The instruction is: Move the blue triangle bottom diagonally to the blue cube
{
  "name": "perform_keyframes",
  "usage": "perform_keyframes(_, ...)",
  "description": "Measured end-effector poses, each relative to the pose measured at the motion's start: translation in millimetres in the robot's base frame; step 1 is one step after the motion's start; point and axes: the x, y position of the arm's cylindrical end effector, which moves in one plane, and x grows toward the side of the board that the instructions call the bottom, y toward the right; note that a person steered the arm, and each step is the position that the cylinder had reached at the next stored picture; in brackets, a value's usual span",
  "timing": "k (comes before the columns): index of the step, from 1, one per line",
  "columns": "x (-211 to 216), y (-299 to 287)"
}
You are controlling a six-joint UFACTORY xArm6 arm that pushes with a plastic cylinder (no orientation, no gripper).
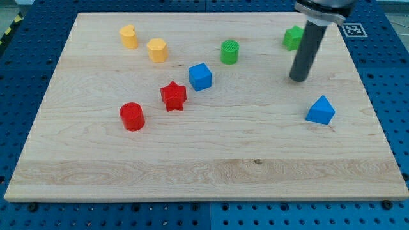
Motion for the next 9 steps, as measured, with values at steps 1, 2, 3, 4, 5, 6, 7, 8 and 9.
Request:
perform_keyframes(1, 10, 33)
perform_keyframes(2, 16, 68)
perform_keyframes(3, 60, 82)
perform_keyframes(4, 79, 70)
perform_keyframes(5, 81, 32)
perform_keyframes(6, 81, 0)
perform_keyframes(7, 81, -22)
perform_keyframes(8, 81, -53)
perform_keyframes(9, 90, -67)
